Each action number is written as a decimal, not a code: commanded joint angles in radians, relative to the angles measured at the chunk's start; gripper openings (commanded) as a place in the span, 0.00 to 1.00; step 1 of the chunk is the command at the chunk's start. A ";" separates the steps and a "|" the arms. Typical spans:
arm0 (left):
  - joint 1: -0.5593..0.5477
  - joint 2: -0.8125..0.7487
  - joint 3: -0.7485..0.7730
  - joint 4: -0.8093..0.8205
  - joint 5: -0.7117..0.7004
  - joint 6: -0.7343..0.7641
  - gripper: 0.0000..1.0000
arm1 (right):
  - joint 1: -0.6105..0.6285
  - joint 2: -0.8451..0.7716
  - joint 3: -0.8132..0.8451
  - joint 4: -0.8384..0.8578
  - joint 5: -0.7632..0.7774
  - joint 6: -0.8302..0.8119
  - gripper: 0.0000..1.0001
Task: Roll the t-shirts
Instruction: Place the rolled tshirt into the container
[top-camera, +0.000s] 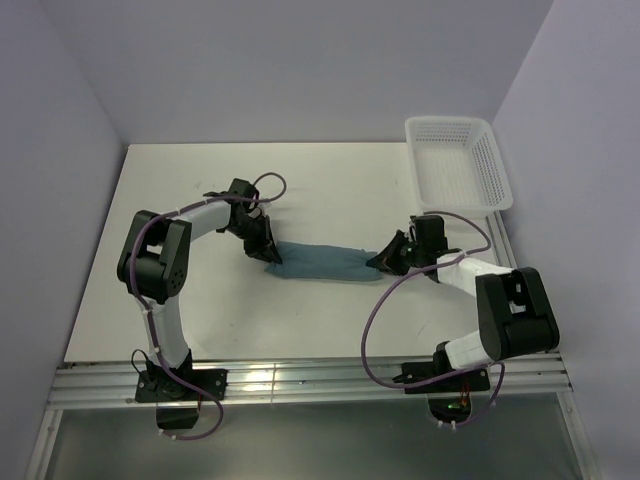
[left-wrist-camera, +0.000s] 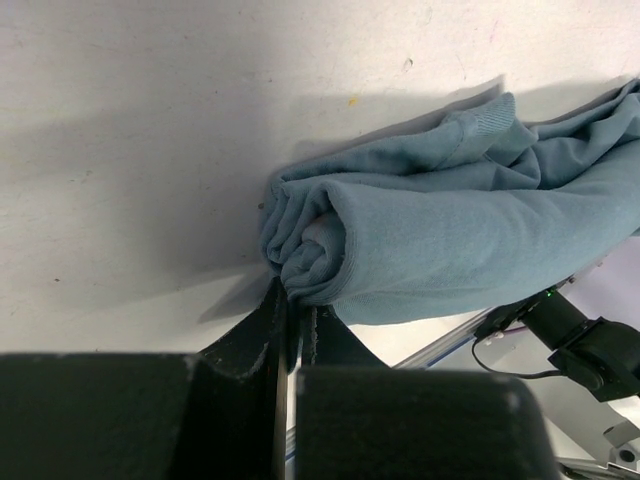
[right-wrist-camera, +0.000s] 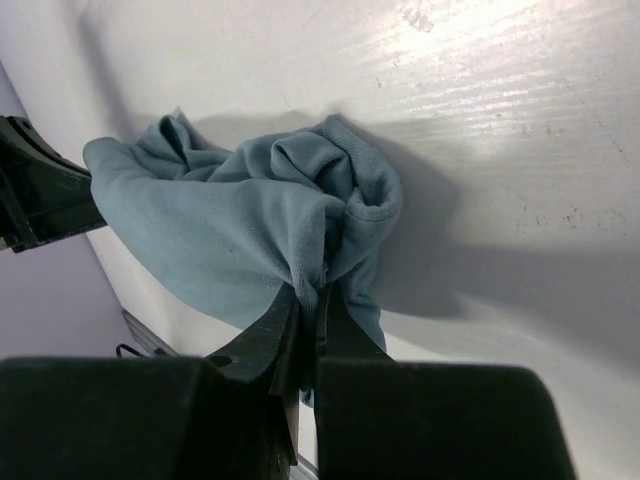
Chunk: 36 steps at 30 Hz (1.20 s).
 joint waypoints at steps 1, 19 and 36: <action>0.016 0.018 0.000 0.003 -0.140 0.023 0.00 | -0.016 0.004 0.069 -0.064 0.065 -0.041 0.00; -0.099 -0.085 0.291 -0.002 -0.272 -0.164 0.00 | -0.016 -0.109 0.398 -0.400 0.224 -0.091 0.00; -0.183 0.115 0.677 0.327 -0.272 -0.186 0.00 | -0.071 -0.092 0.671 -0.420 0.480 -0.016 0.00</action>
